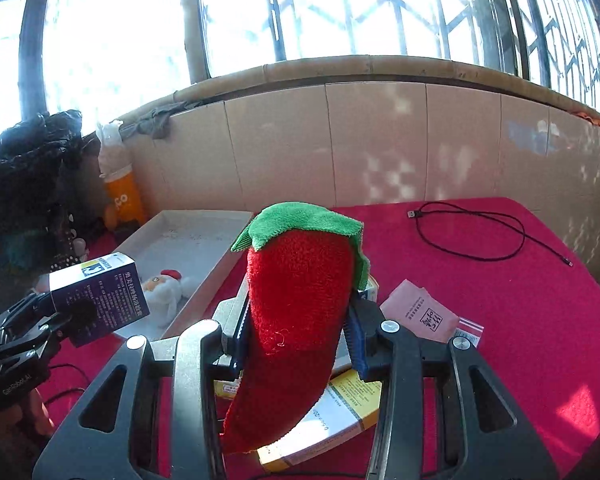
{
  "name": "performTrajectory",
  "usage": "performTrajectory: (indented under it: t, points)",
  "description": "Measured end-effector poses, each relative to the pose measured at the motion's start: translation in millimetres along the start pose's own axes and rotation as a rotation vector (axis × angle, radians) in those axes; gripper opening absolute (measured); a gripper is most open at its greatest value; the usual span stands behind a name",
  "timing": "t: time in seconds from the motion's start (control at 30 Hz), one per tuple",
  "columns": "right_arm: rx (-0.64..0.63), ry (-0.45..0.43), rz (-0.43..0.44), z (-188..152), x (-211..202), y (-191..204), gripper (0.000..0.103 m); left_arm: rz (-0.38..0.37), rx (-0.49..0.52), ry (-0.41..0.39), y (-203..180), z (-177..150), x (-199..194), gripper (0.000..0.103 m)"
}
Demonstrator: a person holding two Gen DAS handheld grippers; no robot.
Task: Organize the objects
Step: 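Carry the white box and chili plush into the tray and release both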
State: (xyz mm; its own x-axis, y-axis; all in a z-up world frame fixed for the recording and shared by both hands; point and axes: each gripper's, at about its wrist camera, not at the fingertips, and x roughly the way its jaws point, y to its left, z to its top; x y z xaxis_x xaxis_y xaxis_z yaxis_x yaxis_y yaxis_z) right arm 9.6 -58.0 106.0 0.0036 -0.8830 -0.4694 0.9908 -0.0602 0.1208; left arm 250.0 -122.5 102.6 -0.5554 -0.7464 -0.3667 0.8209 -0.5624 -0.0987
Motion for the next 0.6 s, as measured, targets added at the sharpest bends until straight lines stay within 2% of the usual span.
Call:
performTrajectory:
  t: [0.23,0.37,0.43,0.6]
  points:
    - [-0.043,0.045,0.111,33,13,36,0.039,0.078,-0.048,-0.017,43,28,2,0.05]
    - [-0.06,0.116,0.196,49,31,65,0.039,0.082,-0.136,0.054,85,51,23,0.05]
    - [-0.093,0.148,0.209,53,42,83,0.039,0.112,-0.174,0.087,108,58,34,0.05]
    - [-0.125,0.262,0.265,51,78,117,0.039,0.205,-0.154,0.135,141,61,55,0.05]
